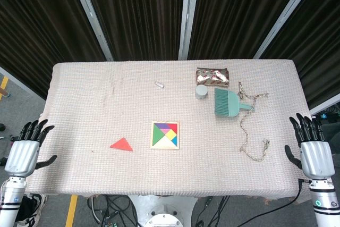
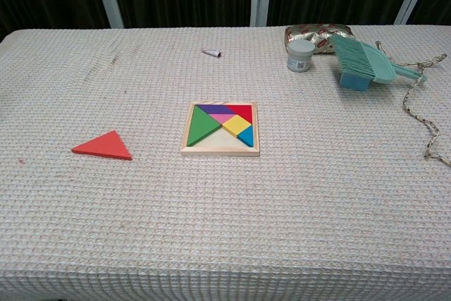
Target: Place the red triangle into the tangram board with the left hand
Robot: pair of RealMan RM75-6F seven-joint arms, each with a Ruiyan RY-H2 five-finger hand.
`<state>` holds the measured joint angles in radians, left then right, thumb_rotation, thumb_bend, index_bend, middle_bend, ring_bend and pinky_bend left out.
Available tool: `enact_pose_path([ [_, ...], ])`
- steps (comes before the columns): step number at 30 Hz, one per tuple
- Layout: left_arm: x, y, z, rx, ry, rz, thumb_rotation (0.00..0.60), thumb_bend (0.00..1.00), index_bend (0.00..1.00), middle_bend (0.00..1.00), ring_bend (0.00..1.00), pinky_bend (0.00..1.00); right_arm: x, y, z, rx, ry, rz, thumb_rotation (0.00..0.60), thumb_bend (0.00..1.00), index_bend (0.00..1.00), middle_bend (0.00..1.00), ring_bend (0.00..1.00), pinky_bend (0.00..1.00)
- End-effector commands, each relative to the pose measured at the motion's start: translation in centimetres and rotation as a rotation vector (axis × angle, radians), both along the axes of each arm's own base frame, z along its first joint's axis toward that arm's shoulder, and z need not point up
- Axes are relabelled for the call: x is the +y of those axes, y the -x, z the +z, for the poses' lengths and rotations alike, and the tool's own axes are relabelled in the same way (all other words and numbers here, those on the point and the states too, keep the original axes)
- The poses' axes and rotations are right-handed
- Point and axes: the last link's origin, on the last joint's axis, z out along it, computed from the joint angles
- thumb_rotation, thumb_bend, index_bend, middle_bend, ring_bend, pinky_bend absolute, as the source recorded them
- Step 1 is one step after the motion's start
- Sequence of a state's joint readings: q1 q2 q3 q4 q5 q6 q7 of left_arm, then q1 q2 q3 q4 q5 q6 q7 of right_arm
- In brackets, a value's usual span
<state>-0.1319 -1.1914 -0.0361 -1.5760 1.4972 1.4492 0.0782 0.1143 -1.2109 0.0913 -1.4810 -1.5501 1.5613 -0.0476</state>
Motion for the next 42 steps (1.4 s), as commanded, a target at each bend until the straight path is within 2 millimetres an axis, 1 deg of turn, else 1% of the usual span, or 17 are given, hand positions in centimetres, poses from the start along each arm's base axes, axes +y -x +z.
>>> enact_pose_path([
  [1, 0.0, 0.0, 0.0, 0.000, 0.000, 0.000, 0.600, 0.14, 0.16, 0.07, 0.00, 0.00, 0.0, 0.0, 0.0, -0.001, -0.002, 0.001, 0.600, 0.27, 0.00, 0.00, 0.00, 0.00],
  [13, 0.1, -0.2, -0.2, 0.000, 0.008, -0.003, 0.600, 0.14, 0.16, 0.07, 0.00, 0.00, -0.1, -0.1, 0.1, -0.009, 0.002, 0.004, 0.600, 0.27, 0.00, 0.00, 0.00, 0.00],
  [19, 0.0, -0.4, -0.7, -0.016, 0.037, 0.001, 0.600, 0.15, 0.16, 0.07, 0.00, 0.00, -0.2, -0.1, 0.2, -0.012, 0.004, 0.001, 0.600, 0.27, 0.00, 0.00, 0.00, 0.00],
  [23, 0.1, -0.6, -1.5, -0.023, 0.070, -0.001, 0.600, 0.14, 0.16, 0.07, 0.00, 0.00, -0.2, -0.1, 0.2, -0.018, 0.008, 0.000, 0.600, 0.27, 0.00, 0.00, 0.00, 0.00],
  [29, 0.7, -1.7, -3.6, -0.073, 0.145, -0.023, 0.600, 0.14, 0.16, 0.07, 0.00, 0.00, -0.2, -0.1, 0.5, -0.005, 0.006, 0.011, 0.600, 0.27, 0.00, 0.00, 0.00, 0.00],
  [34, 2.1, -3.3, -6.3, -0.124, 0.241, -0.045, 0.600, 0.14, 0.17, 0.07, 0.00, 0.00, -0.6, -0.1, 1.1, -0.005, 0.019, 0.011, 0.600, 0.27, 0.00, 0.00, 0.00, 0.00],
  [39, 3.6, -4.9, -9.0, -0.184, 0.342, -0.036, 0.600, 0.13, 0.17, 0.07, 0.00, 0.00, -0.6, 0.3, 1.0, -0.005, 0.013, -0.004, 0.600, 0.27, 0.00, 0.00, 0.00, 0.00],
  [42, 4.3, -5.7, -10.2, -0.202, 0.384, -0.032, 0.600, 0.13, 0.17, 0.07, 0.00, 0.00, -0.6, 0.5, 1.0, -0.003, 0.012, -0.008, 0.600, 0.27, 0.00, 0.00, 0.00, 0.00],
])
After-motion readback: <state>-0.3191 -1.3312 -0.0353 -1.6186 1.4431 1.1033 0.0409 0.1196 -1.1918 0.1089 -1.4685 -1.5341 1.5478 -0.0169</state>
